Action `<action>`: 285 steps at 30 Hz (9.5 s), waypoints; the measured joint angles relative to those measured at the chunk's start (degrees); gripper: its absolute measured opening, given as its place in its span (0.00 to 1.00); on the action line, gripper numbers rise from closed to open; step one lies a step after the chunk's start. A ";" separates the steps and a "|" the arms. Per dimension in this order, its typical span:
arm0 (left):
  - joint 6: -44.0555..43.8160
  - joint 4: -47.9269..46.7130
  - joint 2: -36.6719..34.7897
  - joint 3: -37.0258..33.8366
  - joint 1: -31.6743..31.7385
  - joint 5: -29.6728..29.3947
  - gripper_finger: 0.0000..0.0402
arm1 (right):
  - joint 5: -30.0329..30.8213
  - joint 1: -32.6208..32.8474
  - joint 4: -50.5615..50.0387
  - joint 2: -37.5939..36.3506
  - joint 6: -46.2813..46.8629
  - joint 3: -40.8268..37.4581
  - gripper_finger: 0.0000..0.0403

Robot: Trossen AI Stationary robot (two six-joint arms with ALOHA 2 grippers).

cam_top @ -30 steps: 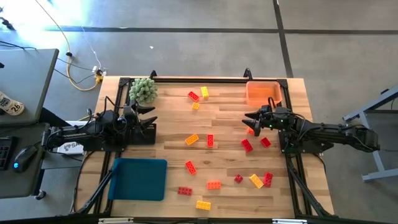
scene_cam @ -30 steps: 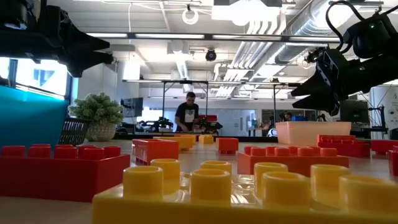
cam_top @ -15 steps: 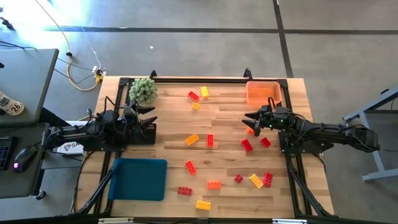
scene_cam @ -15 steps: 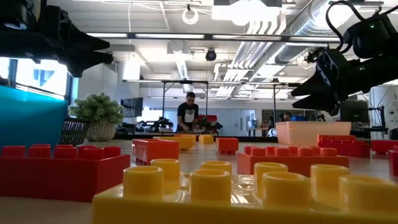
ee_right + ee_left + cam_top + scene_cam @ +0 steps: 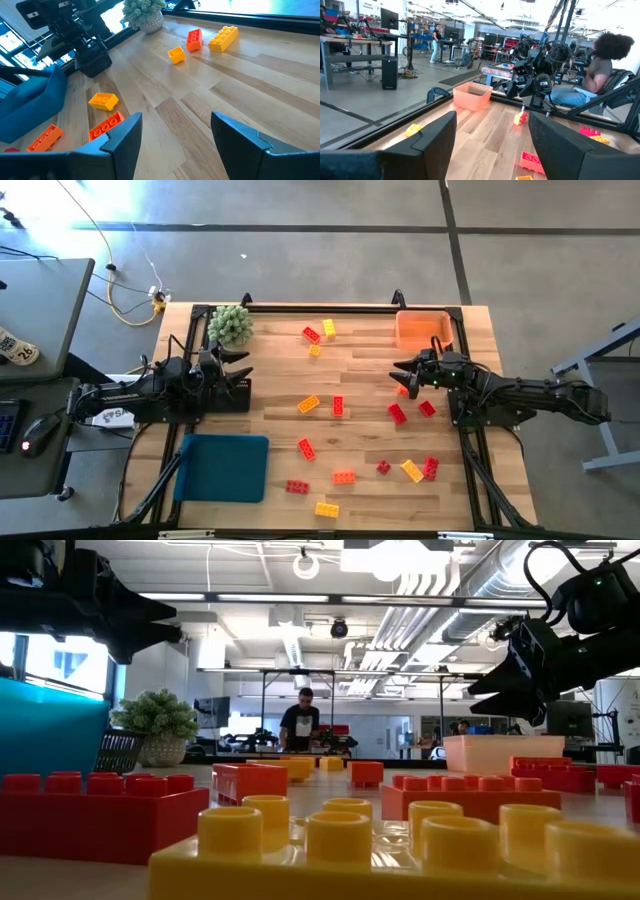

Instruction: Sort & place blocks by color

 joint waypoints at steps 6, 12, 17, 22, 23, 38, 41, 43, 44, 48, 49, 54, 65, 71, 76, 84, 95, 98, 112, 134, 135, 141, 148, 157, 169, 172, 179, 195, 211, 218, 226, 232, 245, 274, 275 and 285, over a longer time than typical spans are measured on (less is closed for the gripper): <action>0.00 0.00 0.00 0.00 -0.02 0.00 0.59 | 0.00 -0.02 -0.02 0.00 -0.01 -0.02 0.56; 0.00 0.00 0.00 0.01 -0.01 0.00 0.59 | 0.01 -0.01 0.00 -0.02 0.00 0.01 0.56; 0.00 0.00 0.01 0.00 -0.02 0.00 0.59 | 0.02 -0.02 -0.02 -0.01 -0.01 0.00 0.56; 0.00 0.00 0.02 0.00 -0.02 0.00 0.59 | 0.01 0.00 -0.02 0.00 0.00 0.01 0.56; 0.00 0.00 0.00 0.00 0.00 0.00 0.59 | 0.02 0.00 0.00 -0.02 0.01 -0.01 0.56; 0.00 0.00 0.01 0.00 -0.01 0.00 0.59 | 0.02 -0.02 0.00 -0.02 0.00 0.00 0.56; 0.00 0.00 0.00 0.00 -0.02 0.00 0.59 | 0.00 0.00 -0.01 -0.02 0.01 -0.01 0.56; 0.00 0.00 0.00 0.00 -0.01 0.00 0.59 | 0.00 0.00 -0.02 -0.01 -0.01 0.00 0.56; 0.00 0.00 0.00 0.01 0.00 0.00 0.59 | 0.00 -0.01 -0.01 0.01 -0.01 -0.01 0.56; 0.00 0.00 0.00 0.02 -0.02 0.00 0.59 | 0.02 -0.02 -0.01 -0.02 -0.01 0.01 0.56; 0.00 0.00 0.00 0.00 0.00 0.00 0.59 | 0.02 -0.01 -0.01 -0.01 0.00 -0.01 0.56; 0.00 0.00 0.00 0.00 -0.02 0.00 0.59 | 0.02 0.00 -0.02 -0.02 -0.01 -0.02 0.56; 0.00 0.00 0.01 0.00 0.00 0.00 0.59 | 0.00 -0.02 -0.02 0.00 0.00 0.01 0.56; 0.00 0.00 0.00 0.01 0.00 0.00 0.59 | 0.00 0.00 -0.02 0.01 -0.01 -0.01 0.56; 0.00 0.00 0.00 0.00 -0.02 0.00 0.59 | 0.00 -0.01 -0.02 -0.02 -0.01 -0.01 0.56; 0.00 0.00 0.02 0.00 0.00 0.00 0.59 | 0.00 -0.02 -0.01 -0.02 -0.01 0.00 0.56; 0.00 0.00 0.00 0.00 0.00 0.00 0.59 | 0.00 -0.02 -0.01 -0.02 0.00 -0.01 0.56; 0.00 0.00 0.00 0.00 -0.01 0.00 0.59 | 0.00 -0.02 -0.01 -0.01 -0.01 -0.01 0.56; 0.01 0.33 0.02 0.00 -0.01 -0.06 0.59 | 0.01 -0.02 -0.01 -0.01 -0.01 -0.02 0.56; -3.47 0.92 0.02 0.01 -0.01 -0.26 0.59 | 0.17 -0.01 0.00 -0.02 2.99 0.01 0.56; -3.46 0.92 0.02 0.00 -0.01 -0.26 0.59 | 0.17 0.00 0.00 -0.02 2.98 0.03 0.56; -3.61 0.92 0.02 0.00 -0.01 -0.26 0.59 | 0.15 -0.01 -0.37 0.01 0.25 3.67 0.56; -3.44 0.93 0.02 0.02 0.00 -2.27 0.59 | 4.36 -0.01 -20.18 0.02 -6.46 17.65 0.56; -3.45 0.92 0.02 0.00 0.00 -2.62 0.59 | 10.04 -0.01 -52.22 2.91 -7.00 36.72 0.56; -3.48 0.92 0.02 0.01 0.00 -2.84 0.59 | 9.03 -0.02 -67.92 15.77 -5.82 42.71 0.56; -3.48 0.92 0.02 0.00 -0.01 -2.90 0.59 | 8.92 -0.01 -69.96 19.65 -5.83 42.71 0.56; -3.61 0.92 0.02 0.00 -0.01 -5.88 0.59 | 5.26 0.00 -70.79 27.87 -5.96 42.71 0.56; -6.05 -0.02 0.01 0.00 -0.01 -6.05 0.59 | 4.03 5.38 -71.07 41.67 -6.45 42.71 0.56; -6.23 -0.04 0.02 0.00 -0.01 -6.05 0.59 | 7.50 9.38 -66.70 52.84 -5.93 42.71 0.56; -6.22 -1.46 0.02 0.02 0.00 -6.04 0.59 | 7.74 9.38 -66.23 56.40 -5.95 42.71 0.52; -6.19 -1.73 0.00 0.01 0.00 -6.05 0.59 | 7.11 9.40 -66.20 57.16 -5.88 42.80 0.21; -6.19 -1.73 0.02 0.00 -0.02 -6.03 0.59 | 7.30 9.38 -66.36 57.16 -5.52 42.80 0.18; -6.05 -1.70 0.02 0.01 -0.01 -6.03 0.59 | 7.14 9.35 -67.49 56.99 -3.43 46.93 0.18; -2.97 -1.70 0.02 0.02 0.02 -6.03 0.59 | 31.89 -11.51 -80.13 56.90 -6.59 72.79 0.19; -2.97 -1.69 0.02 0.00 0.02 -6.03 0.59 | 30.05 -13.17 -79.84 56.90 -6.28 72.10 0.19; -1.99 -1.68 0.02 0.00 0.02 -6.03 0.59 | 26.17 -24.61 -72.48 56.92 -11.33 63.40 0.19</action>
